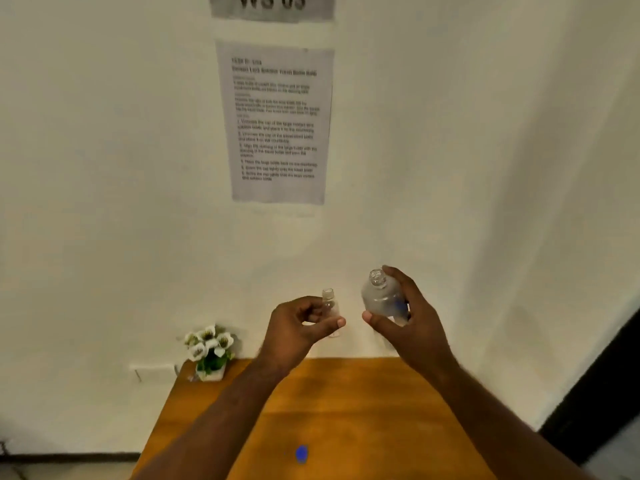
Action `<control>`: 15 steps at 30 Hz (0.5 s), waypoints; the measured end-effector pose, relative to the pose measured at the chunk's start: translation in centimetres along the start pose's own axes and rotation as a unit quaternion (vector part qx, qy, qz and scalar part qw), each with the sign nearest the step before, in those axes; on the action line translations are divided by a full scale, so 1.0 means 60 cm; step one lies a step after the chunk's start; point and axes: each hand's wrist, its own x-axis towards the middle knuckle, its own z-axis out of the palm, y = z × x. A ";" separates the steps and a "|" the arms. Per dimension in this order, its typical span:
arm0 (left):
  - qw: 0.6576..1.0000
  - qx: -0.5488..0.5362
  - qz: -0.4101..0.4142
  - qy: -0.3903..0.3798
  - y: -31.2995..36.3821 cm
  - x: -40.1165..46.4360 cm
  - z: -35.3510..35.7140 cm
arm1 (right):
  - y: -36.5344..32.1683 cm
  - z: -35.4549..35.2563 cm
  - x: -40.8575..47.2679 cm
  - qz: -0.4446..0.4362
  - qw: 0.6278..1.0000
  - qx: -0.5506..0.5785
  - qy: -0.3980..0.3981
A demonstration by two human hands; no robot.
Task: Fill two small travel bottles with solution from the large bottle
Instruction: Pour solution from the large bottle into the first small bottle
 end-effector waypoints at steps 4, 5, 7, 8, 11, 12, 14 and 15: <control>0.998 -0.034 0.054 -0.011 0.136 0.024 -0.012 | -0.080 -0.059 0.060 -0.083 0.996 -0.037 0.005; 0.997 -0.034 0.072 -0.012 0.167 0.025 -0.015 | -0.101 -0.072 0.072 -0.098 0.994 -0.045 0.005; 0.993 -0.034 0.109 -0.012 0.220 0.025 -0.017 | -0.142 -0.094 0.092 -0.126 0.990 -0.065 0.007; 0.992 -0.033 0.121 -0.010 0.240 0.024 -0.017 | -0.160 -0.102 0.099 -0.136 0.987 -0.080 0.008; 0.988 -0.032 0.151 -0.007 0.294 0.017 -0.015 | -0.214 -0.124 0.113 -0.171 0.976 -0.136 0.015; 0.987 -0.028 0.161 -0.009 0.308 0.015 -0.014 | -0.230 -0.131 0.117 -0.190 0.969 -0.156 0.019; 0.984 -0.020 0.175 -0.012 0.330 0.008 -0.013 | -0.253 -0.143 0.123 -0.224 0.956 -0.187 0.026; 0.984 -0.017 0.178 -0.010 0.338 0.006 -0.013 | -0.262 -0.150 0.126 -0.237 0.951 -0.197 0.029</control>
